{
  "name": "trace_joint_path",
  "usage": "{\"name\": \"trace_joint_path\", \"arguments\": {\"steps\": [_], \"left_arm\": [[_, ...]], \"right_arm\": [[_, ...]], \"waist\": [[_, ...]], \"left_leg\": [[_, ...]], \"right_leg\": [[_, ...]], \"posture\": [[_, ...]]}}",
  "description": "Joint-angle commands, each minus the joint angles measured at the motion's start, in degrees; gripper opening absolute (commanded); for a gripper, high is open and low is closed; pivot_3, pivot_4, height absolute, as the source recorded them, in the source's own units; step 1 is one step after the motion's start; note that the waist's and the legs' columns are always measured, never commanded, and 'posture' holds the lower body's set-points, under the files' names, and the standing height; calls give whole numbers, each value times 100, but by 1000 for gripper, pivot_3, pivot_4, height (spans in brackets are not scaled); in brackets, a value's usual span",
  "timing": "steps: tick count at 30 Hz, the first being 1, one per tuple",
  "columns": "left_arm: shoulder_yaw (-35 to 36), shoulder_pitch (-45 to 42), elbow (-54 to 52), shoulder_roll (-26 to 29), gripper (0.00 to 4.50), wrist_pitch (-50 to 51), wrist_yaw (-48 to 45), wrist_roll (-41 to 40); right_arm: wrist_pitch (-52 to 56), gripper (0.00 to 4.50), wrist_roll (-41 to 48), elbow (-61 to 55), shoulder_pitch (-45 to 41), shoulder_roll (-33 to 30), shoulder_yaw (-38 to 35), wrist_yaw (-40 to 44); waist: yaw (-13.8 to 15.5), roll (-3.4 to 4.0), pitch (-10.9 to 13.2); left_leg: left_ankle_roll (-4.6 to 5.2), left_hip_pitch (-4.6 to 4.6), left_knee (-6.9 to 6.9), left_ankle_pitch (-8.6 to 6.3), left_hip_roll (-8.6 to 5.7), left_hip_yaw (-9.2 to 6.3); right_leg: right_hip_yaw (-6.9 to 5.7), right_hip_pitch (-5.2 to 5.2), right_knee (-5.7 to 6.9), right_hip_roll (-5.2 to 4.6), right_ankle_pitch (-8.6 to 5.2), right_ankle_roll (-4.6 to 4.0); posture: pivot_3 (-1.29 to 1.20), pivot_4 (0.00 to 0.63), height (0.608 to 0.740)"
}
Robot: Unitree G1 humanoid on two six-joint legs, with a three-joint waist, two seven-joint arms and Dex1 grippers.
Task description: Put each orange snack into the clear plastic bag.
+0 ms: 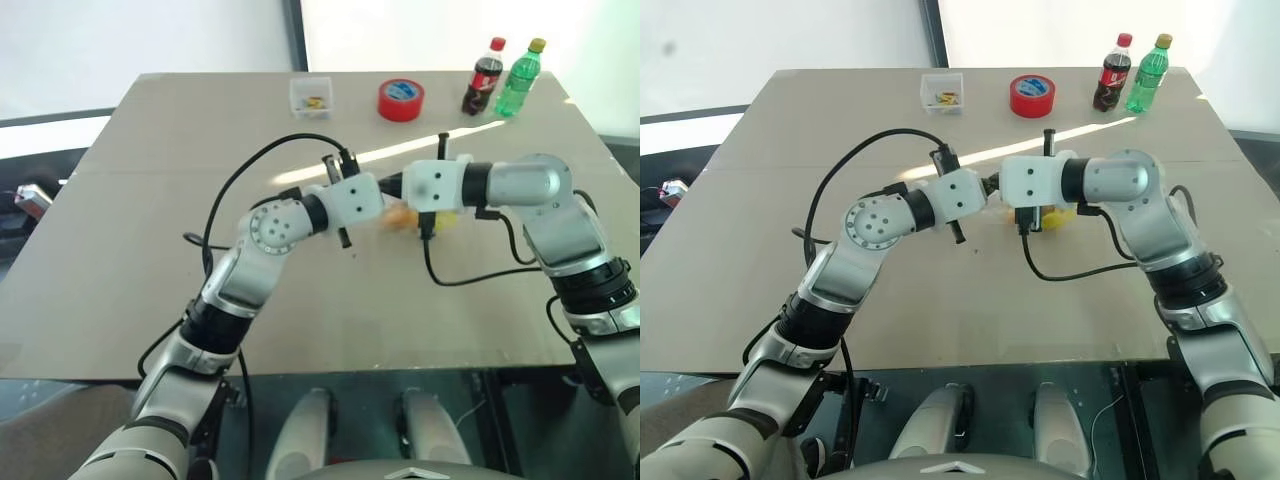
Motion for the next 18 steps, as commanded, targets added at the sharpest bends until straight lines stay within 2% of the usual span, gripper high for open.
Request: {"name": "trace_joint_path", "arguments": {"steps": [1, 18], "left_arm": [[54, -99, -145, 14, 0, -104, 11, -6], [30, -123, -187, 41, 0, -98, -9, 9]], "right_arm": [[77, 52, -50, -153, 16, -119, -92, 20], [68, 52, -15, -221, 51, -104, -51, 114]], "waist": [[0, 0, 0], [-2, 0, 0]], "left_leg": [[0, 0, 0, 0, 0, 0], [0, 0, 0, 0, 0, 0]], "right_leg": [[0, 0, 0, 0, 0, 0], [0, 0, 0, 0, 0, 0]], "posture": [[0, 150, 740], [0, 150, 740]]}}
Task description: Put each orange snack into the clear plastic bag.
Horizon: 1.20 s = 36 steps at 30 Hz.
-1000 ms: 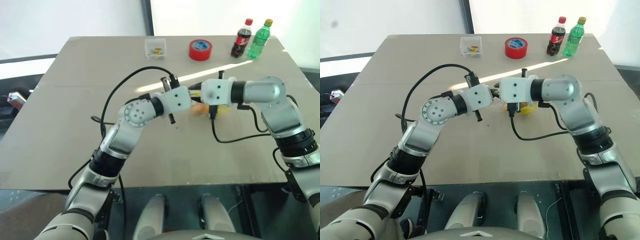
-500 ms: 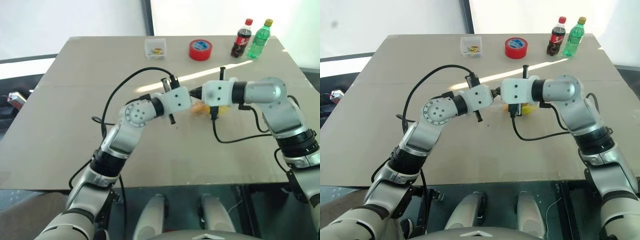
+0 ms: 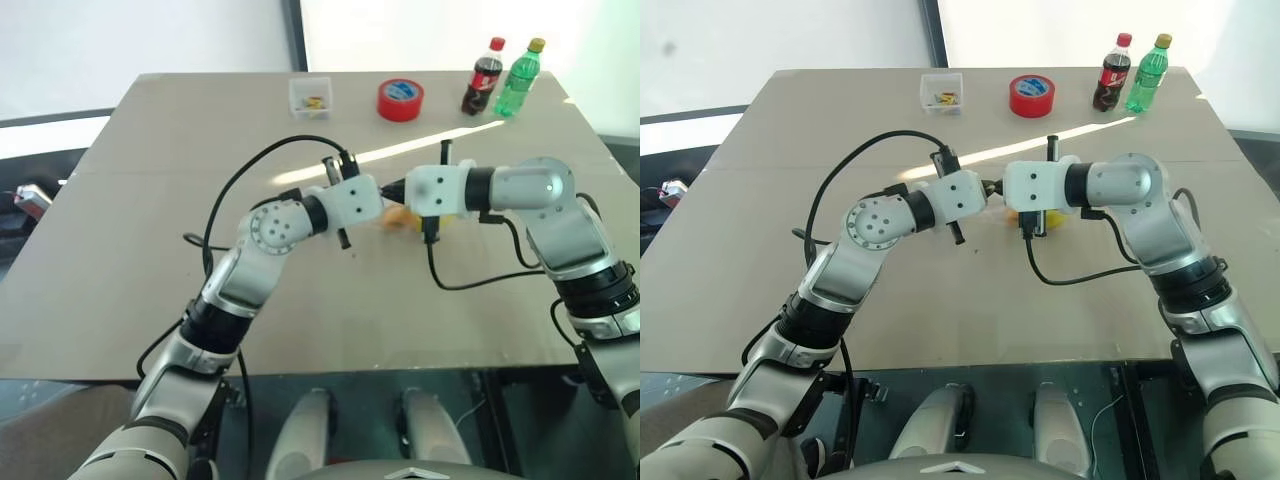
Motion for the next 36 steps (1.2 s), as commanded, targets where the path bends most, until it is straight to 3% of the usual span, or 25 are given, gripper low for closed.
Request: {"name": "trace_joint_path", "arguments": {"steps": [1, 21, 24, 25, 26, 36], "left_arm": [[50, -119, -223, 19, 0, -84, -7, 12], [-9, -115, -236, -46, 0, -67, -38, -10], [-6, -127, -219, -42, 0, -80, -44, -10], [-8, -121, -218, -38, 0, -89, -50, -7], [-13, -123, -207, -41, 0, -97, -53, -3], [-20, -147, -168, -74, 0, -135, -57, -2]], "right_arm": [[-61, 52, -63, -82, -52, -42, -50, -33], [68, 52, -126, -227, -74, 6, -6, 11], [87, 854, -140, -277, -63, 6, -42, -45], [101, 1388, -148, -292, -55, 5, -51, -65], [106, 1633, -150, -288, -56, 3, -56, -71], [46, 1633, -199, -257, -21, 6, -49, -98]], "waist": [[0, 0, 0], [0, 0, 0], [1, 0, 0], [2, 0, 0], [2, 0, 0], [1, 0, 0]], "left_leg": [[0, 0, 0, 0, 0, 0], [0, 0, 0, 0, 0, 0], [0, 0, 0, 0, 0, 0], [0, 0, 0, 0, 0, 0], [0, 0, 0, 0, 0, 0], [0, 0, 0, 0, 0, 0]], "right_leg": [[0, 0, 0, 0, 0, 0], [0, 0, 0, 0, 0, 0], [0, 0, 0, 0, 0, 0], [0, 0, 0, 0, 0, 0], [0, 0, 0, 0, 0, 0], [0, 0, 0, 0, 0, 0]], "posture": [[0, 150, 740], [0, 150, 740], [0, 150, 740], [0, 150, 740], [0, 150, 740], [0, 150, 740]]}}
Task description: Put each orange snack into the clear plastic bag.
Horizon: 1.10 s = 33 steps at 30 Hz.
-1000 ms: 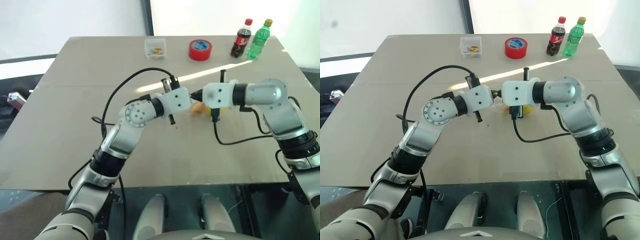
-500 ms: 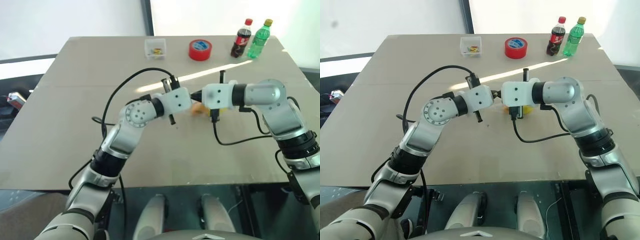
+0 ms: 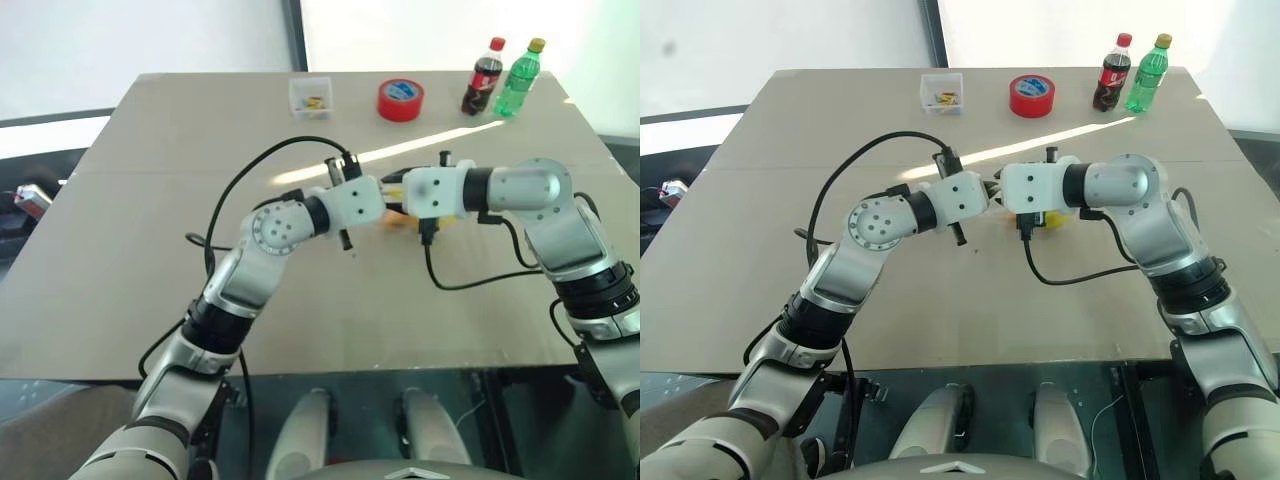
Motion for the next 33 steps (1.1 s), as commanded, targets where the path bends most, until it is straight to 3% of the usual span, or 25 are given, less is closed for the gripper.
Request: {"name": "trace_joint_path", "arguments": {"steps": [1, 3, 17, 18, 19, 33], "left_arm": [[-7, -144, -171, -30, 0, -101, -17, -2], [-13, -143, -176, -41, 0, -96, -19, -4], [11, -111, -187, -25, 0, -95, -38, -5], [9, -109, -185, -24, 0, -96, -41, -5], [7, -109, -185, -26, 0, -94, -43, -5], [102, -55, -54, 144, 0, -227, -42, 47]], "right_arm": [[-77, 1254, -5, -153, -20, -12, -88, -76], [-97, 602, -21, -125, -24, -13, -83, -83], [-189, 602, -100, -29, 8, -68, -89, -89], [-181, 85, -96, -40, 18, -73, -91, -80], [-177, 39, -93, -50, 25, -77, -94, -76], [-153, 39, -107, 40, 159, -409, -339, -142]], "waist": [[0, 0, 0], [0, 0, 0], [0, 0, 0], [0, 0, 0], [0, 0, 0], [1, 0, 0]], "left_leg": [[0, 0, 0, 0, 0, 0], [0, 0, 0, 0, 0, 0], [0, 0, 0, 0, 0, 0], [0, 0, 0, 0, 0, 0], [0, 0, 0, 0, 0, 0], [0, 0, 0, 0, 0, 0]], "right_leg": [[0, 0, 0, 0, 0, 0], [0, 0, 0, 0, 0, 0], [0, 0, 0, 0, 0, 0], [0, 0, 0, 0, 0, 0], [0, 0, 0, 0, 0, 0], [0, 0, 0, 0, 0, 0]], "posture": [[0, 150, 740], [0, 150, 740], [0, 150, 740], [0, 150, 740], [0, 150, 740], [0, 150, 740]]}}
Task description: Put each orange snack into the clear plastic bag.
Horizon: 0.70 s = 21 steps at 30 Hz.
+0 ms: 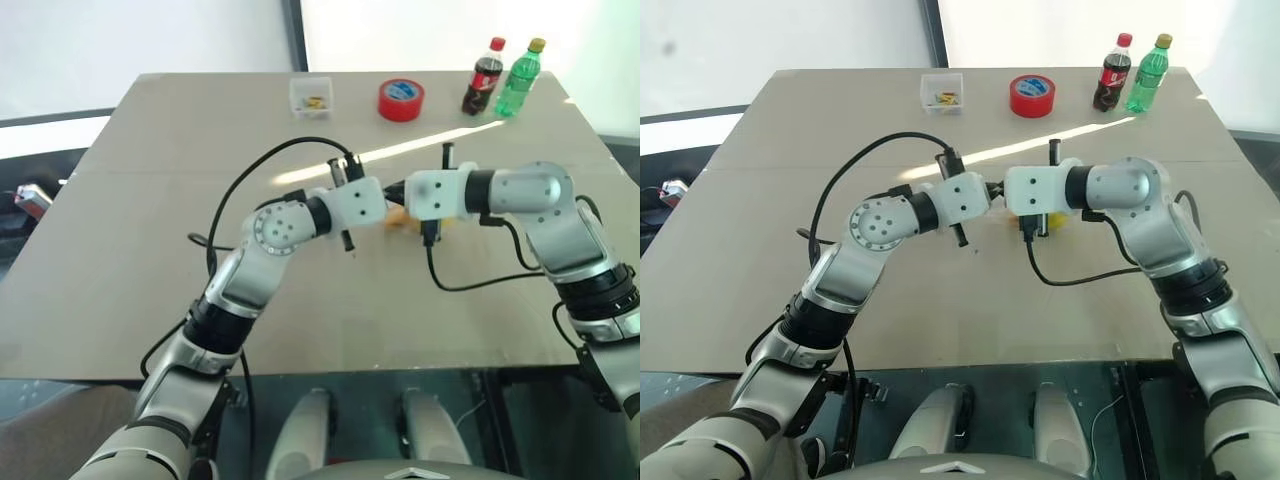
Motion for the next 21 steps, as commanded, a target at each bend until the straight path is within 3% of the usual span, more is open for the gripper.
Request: {"name": "trace_joint_path", "arguments": {"steps": [1, 13, 21], "left_arm": [[150, -54, -38, 168, 0, -144, 39, 52], [210, 148, 657, 521, 0, -1489, 976, 651], [264, 302, 1054, 796, 0, -1334, 1465, 1265]], "right_arm": [[-6, 39, -53, 39, 55, -325, -355, -59], [985, 39, 446, -306, 497, -1023, -699, 26], [969, 39, 342, -226, 512, -1198, -696, -108]], "waist": [[1, 0, 0], [8, 0, 0], [9, 0, 0]], "left_leg": [[0, 0, 0, 0, 0, 0], [1, 3, -1, 0, 0, -1], [1, 3, -1, 0, 0, 1]], "right_leg": [[0, 0, 0, 0, 0, 0], [5, 0, 0, -2, 0, 0], [5, 0, 2, -1, 0, 0]], "posture": [[0, 150, 740], [0, 150, 740], [0, 150, 740]]}}
